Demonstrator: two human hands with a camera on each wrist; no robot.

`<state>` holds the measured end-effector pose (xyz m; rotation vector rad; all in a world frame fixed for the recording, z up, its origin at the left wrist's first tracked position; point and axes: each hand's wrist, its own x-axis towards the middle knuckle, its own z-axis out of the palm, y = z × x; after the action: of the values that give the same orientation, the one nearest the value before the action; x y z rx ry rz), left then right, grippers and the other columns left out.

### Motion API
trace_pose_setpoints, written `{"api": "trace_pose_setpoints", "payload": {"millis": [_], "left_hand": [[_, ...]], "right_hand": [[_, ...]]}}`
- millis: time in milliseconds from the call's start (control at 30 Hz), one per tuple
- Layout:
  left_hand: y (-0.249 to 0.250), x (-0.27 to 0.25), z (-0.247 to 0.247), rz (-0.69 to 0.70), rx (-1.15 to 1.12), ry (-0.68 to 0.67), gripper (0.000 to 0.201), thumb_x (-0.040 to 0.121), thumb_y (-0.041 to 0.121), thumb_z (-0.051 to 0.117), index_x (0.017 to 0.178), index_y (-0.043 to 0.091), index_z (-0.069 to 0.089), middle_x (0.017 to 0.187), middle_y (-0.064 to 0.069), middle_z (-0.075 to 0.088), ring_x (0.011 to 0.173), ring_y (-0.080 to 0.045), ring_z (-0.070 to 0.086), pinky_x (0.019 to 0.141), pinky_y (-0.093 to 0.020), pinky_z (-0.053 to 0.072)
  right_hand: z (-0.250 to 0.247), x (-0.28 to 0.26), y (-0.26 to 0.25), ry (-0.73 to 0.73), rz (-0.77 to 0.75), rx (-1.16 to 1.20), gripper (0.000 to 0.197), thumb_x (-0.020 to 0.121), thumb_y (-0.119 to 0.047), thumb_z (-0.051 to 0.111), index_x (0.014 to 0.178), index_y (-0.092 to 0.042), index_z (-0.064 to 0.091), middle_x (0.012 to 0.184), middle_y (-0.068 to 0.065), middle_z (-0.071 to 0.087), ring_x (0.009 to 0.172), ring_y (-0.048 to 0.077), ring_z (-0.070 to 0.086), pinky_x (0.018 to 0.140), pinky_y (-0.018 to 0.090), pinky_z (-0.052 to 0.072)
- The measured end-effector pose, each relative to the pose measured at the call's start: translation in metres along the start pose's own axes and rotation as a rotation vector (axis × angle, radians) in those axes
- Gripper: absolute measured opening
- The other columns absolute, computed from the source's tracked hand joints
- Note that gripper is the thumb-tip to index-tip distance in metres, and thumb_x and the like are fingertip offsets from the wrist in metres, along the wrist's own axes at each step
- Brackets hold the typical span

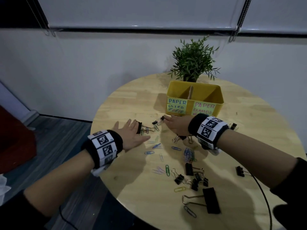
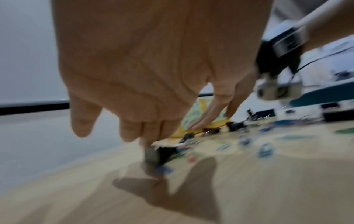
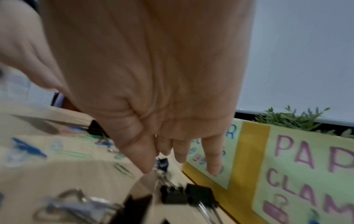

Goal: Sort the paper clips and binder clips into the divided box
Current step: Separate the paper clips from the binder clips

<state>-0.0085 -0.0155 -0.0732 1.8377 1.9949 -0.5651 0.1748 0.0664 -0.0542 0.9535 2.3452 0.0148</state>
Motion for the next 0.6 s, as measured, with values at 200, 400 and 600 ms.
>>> {"api": "trace_pose_setpoints", "payload": {"millis": [200, 400, 600], "left_hand": [[-0.031, 0.021, -0.002, -0.033, -0.071, -0.012, 0.075, 0.096, 0.058, 0.015, 0.151, 0.015, -0.013, 0.159, 0.002, -0.019, 0.148, -0.019, -0.014, 0.118, -0.054, -0.002], [-0.05, 0.026, -0.016, -0.057, -0.375, -0.046, 0.081, 0.087, 0.066, 0.004, 0.151, 0.018, -0.01, 0.16, 0.001, -0.016, 0.148, -0.019, -0.014, 0.12, -0.05, 0.001], [-0.045, 0.021, -0.019, -0.08, -0.553, -0.039, 0.06, 0.098, 0.048, -0.001, 0.151, 0.02, -0.008, 0.161, -0.002, -0.01, 0.149, -0.018, -0.007, 0.12, -0.036, 0.001]], "right_hand": [[-0.009, -0.009, -0.029, 0.059, -0.21, 0.074, 0.057, 0.099, -0.011, 0.034, 0.152, -0.016, 0.015, 0.161, 0.007, 0.01, 0.145, 0.029, 0.022, 0.112, 0.047, 0.033], [-0.013, 0.018, -0.059, 0.024, -0.289, 0.047, 0.07, 0.097, -0.052, 0.031, 0.153, -0.023, -0.001, 0.162, 0.006, -0.008, 0.149, 0.029, 0.001, 0.12, 0.047, 0.016], [-0.005, 0.018, -0.061, -0.103, -0.257, 0.0, 0.073, 0.099, -0.051, 0.023, 0.152, -0.011, -0.006, 0.161, 0.005, -0.014, 0.15, 0.025, -0.003, 0.12, 0.045, 0.013]]}}
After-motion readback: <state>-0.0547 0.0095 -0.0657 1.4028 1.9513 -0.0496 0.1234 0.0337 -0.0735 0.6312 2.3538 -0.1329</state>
